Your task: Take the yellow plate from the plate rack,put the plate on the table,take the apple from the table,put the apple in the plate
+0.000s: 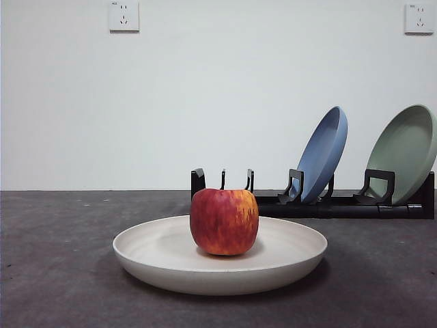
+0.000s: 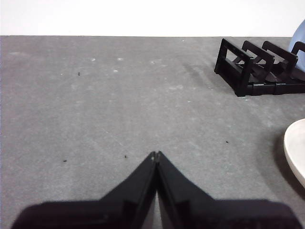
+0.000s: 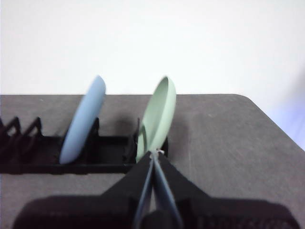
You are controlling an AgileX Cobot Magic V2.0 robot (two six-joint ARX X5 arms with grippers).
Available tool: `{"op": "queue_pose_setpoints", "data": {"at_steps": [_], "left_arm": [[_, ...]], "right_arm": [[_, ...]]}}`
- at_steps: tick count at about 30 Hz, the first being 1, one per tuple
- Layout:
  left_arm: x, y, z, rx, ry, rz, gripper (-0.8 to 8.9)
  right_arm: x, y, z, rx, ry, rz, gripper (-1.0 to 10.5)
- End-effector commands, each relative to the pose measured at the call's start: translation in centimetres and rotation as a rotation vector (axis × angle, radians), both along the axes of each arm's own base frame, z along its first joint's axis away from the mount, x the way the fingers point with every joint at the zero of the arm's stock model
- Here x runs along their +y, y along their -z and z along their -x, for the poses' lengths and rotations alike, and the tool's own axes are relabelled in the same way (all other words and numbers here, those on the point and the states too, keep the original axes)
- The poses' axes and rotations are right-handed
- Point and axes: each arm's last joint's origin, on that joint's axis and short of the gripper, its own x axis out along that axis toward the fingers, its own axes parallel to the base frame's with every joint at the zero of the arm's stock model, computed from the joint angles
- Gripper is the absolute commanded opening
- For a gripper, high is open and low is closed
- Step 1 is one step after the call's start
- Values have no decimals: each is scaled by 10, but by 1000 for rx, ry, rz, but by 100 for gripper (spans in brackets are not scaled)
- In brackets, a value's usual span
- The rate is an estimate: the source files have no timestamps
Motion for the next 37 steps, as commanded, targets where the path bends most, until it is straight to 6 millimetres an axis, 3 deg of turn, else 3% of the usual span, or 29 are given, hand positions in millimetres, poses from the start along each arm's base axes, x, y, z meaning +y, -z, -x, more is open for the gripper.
{"op": "queue_pose_setpoints", "data": {"at_steps": [1,9,16,37], "left_arm": [[0,2,0,5,0,5,-4],[0,3,0,6,0,5,-4],[0,3,0,6,0,5,-4],[0,3,0,7,0,5,-3]], "right_arm": [[0,25,-3,-2,3,7,2],[0,87,-8,38,4,-2,2],[0,111,-12,117,3,-19,2],[0,112,-12,120,-11,-21,2]]}}
